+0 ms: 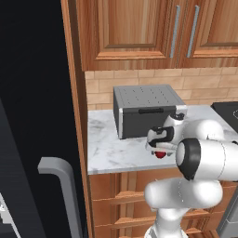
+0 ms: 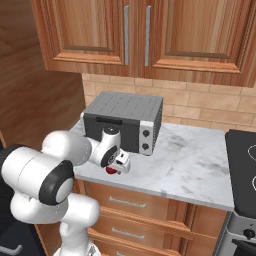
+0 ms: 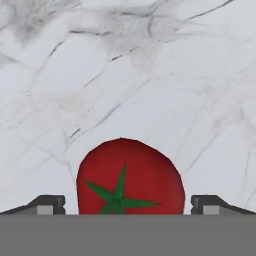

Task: Place the liquor on the top shelf of the fridge to keep it out of children's reach, and place the tomato and mushroom on lower shelves for easy access.

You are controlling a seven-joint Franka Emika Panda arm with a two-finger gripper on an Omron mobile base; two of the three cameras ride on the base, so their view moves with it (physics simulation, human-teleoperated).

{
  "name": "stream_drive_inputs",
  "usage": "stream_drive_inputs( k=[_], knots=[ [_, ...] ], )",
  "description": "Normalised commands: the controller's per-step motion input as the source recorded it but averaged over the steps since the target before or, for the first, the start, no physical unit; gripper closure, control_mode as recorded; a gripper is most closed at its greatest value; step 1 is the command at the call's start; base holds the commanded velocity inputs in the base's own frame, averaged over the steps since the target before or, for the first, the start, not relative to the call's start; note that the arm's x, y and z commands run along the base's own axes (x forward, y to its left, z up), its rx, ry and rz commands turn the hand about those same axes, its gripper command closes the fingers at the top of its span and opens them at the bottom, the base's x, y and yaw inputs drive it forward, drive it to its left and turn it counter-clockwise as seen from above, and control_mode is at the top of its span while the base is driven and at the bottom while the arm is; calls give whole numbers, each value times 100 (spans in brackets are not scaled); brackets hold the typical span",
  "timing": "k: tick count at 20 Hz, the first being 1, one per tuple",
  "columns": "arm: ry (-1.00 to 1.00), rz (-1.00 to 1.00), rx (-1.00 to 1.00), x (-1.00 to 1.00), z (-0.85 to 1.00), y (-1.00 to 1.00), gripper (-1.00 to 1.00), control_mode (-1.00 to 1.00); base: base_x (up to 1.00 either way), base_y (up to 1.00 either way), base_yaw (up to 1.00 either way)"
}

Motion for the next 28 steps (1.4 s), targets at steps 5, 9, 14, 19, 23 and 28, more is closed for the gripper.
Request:
stream_drive_inputs(
  k=[5,9,14,19,23,28],
  knots=[
    [5,0,0,0,-9,0,-100,-100,0,0,0],
    [5,0,0,0,-11,0,-100,-100,0,0,0],
    [5,0,0,0,-12,0,100,-100,0,0,0],
    [5,0,0,0,-14,0,100,-100,0,0,0],
    [5,0,0,0,-10,0,100,-100,0,0,0],
    [-7,2,1,-25,17,-1,100,-100,0,0,0]
  ],
)
